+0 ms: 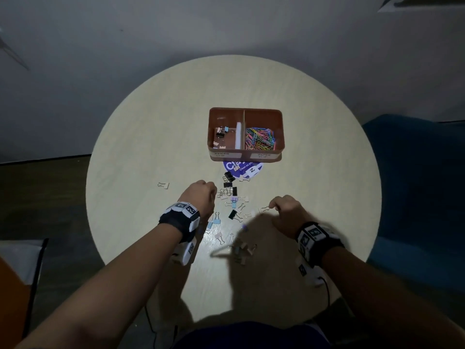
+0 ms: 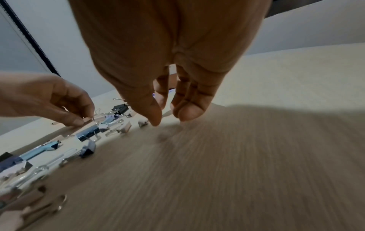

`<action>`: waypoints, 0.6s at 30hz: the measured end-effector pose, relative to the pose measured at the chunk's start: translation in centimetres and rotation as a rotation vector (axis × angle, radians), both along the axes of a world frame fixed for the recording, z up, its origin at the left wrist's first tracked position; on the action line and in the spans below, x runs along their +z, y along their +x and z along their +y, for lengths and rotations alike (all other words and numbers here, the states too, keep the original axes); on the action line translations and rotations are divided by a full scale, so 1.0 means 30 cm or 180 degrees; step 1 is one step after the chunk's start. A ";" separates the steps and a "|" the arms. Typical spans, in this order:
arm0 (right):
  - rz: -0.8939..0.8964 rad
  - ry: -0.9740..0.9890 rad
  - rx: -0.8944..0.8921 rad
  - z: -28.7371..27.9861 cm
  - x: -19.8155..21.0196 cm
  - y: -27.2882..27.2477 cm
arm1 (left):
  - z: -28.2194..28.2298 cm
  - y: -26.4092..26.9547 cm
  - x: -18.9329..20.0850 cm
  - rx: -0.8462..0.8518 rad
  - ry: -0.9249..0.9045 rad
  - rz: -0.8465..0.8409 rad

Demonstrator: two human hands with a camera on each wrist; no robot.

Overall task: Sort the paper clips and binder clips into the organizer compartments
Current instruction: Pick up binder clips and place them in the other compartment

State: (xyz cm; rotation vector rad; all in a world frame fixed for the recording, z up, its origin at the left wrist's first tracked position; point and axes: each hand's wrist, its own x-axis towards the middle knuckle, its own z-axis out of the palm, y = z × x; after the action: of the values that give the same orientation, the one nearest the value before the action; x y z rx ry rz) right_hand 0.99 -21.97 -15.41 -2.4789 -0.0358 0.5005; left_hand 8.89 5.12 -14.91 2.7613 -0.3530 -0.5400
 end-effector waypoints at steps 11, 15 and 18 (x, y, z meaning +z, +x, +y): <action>0.0269 -0.0394 0.0467 0.041 0.002 0.061 | -0.037 0.004 0.010 -0.0441 -0.0078 0.0120; 0.0346 -0.0598 0.0558 0.049 0.012 0.083 | -0.022 -0.005 0.008 -0.0314 -0.0108 0.0132; 0.0198 -0.0541 0.0480 0.066 0.019 0.081 | -0.005 -0.014 0.004 -0.0189 -0.0172 0.0101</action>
State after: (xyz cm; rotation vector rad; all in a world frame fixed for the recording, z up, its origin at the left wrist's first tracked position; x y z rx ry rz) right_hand 3.43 -19.99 -14.82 -2.6375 -0.1625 0.6690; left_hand 8.47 4.96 -14.79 2.6947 -0.4368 -0.5797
